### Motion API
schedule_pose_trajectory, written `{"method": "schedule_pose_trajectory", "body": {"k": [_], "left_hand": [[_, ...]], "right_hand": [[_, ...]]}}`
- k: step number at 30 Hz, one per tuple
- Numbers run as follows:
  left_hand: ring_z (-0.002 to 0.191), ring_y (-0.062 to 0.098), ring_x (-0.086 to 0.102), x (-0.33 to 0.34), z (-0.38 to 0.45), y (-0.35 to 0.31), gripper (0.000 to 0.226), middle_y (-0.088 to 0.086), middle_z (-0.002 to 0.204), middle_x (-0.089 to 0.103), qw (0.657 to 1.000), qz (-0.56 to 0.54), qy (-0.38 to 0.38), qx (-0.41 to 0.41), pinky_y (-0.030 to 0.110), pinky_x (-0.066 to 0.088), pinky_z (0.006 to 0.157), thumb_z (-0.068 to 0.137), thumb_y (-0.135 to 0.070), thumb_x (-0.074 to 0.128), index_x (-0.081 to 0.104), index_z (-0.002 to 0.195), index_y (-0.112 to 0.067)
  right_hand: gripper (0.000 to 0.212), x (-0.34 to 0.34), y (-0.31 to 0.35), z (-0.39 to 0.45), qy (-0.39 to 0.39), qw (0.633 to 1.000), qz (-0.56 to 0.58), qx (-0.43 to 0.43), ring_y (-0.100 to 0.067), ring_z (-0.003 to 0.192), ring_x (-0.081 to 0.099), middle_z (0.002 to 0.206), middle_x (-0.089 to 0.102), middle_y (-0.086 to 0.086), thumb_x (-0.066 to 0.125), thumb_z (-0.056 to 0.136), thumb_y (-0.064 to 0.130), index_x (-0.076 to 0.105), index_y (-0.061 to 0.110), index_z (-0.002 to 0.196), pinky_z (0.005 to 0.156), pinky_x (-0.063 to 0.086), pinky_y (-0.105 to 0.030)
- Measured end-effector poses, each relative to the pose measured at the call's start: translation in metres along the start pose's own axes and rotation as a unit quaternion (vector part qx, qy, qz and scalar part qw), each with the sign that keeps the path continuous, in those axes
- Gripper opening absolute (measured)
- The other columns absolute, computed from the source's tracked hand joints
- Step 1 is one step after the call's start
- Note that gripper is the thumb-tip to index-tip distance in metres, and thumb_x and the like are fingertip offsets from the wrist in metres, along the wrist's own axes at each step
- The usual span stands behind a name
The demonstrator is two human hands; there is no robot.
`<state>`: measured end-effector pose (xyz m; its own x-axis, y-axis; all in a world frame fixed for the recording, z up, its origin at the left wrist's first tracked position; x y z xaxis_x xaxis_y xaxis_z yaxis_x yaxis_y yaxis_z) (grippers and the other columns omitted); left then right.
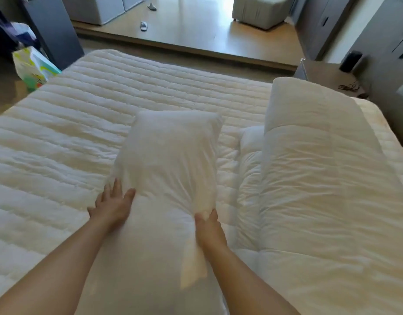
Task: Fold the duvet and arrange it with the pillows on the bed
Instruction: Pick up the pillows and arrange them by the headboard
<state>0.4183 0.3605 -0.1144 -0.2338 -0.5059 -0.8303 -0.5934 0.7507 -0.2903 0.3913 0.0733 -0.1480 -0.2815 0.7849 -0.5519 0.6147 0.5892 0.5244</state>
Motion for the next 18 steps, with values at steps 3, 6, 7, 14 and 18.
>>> {"method": "schedule_pose_trajectory", "body": {"k": [3,6,7,14,18], "left_hand": [[0.151,0.03,0.004,0.014,-0.01,-0.007,0.073,0.003,0.165,-0.007,0.999,0.029,-0.005,0.018,0.059,0.006,0.116,0.095,-0.067,0.018,-0.004,0.155,-0.033],[0.149,0.032,0.009,0.008,-0.008,-0.014,0.072,0.006,0.165,0.001,0.998,0.055,-0.02,0.007,0.06,0.009,0.115,0.096,-0.065,0.021,0.004,0.156,-0.029],[0.148,0.033,0.012,0.004,-0.009,-0.018,0.069,0.007,0.165,0.006,0.998,0.059,-0.034,0.0,0.06,0.012,0.115,0.096,-0.062,0.022,0.011,0.154,-0.027],[0.15,0.031,0.005,-0.008,-0.054,-0.141,0.064,0.011,0.165,0.002,0.99,0.007,-0.101,0.1,0.056,0.011,0.117,0.1,-0.045,0.033,0.016,0.155,-0.017],[0.15,0.032,0.008,0.018,-0.115,-0.259,0.065,0.01,0.165,0.0,0.97,-0.051,-0.063,0.231,0.053,0.013,0.119,0.101,-0.047,0.033,0.012,0.156,-0.02]], "right_hand": [[0.066,0.002,-0.007,0.004,0.008,1.0,-0.012,0.006,-0.036,0.116,0.053,0.132,0.053,-0.016,0.03,0.09,0.052,0.017,0.021,0.146,0.097,0.041,-0.047],[0.053,-0.007,-0.008,0.003,0.018,0.997,-0.074,-0.001,-0.035,0.114,0.054,0.129,0.054,-0.016,0.03,0.094,0.039,0.028,0.011,0.139,0.095,0.044,-0.043],[0.05,-0.013,-0.002,-0.001,0.02,0.994,-0.104,-0.022,-0.034,0.114,0.053,0.129,0.052,-0.015,0.032,0.094,0.034,0.034,0.008,0.137,0.095,0.044,-0.041],[0.042,-0.156,0.058,-0.074,-0.124,0.941,0.007,-0.314,-0.016,0.129,0.043,0.138,0.048,-0.003,0.053,0.095,0.029,0.051,0.015,0.134,0.107,0.031,-0.026],[0.026,-0.293,0.017,-0.089,-0.307,0.883,0.022,-0.354,-0.018,0.116,0.052,0.122,0.059,-0.005,0.054,0.091,0.019,0.066,0.011,0.113,0.098,0.039,-0.026]]}}
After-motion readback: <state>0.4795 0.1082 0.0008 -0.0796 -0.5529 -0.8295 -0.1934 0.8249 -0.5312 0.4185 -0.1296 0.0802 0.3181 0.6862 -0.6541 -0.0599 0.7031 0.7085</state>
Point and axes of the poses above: each hand's wrist, its own z-axis towards the middle knuckle, its own x-axis out of the palm, y = z × x, the point moved 4 cm from there along z, towards the middle knuckle
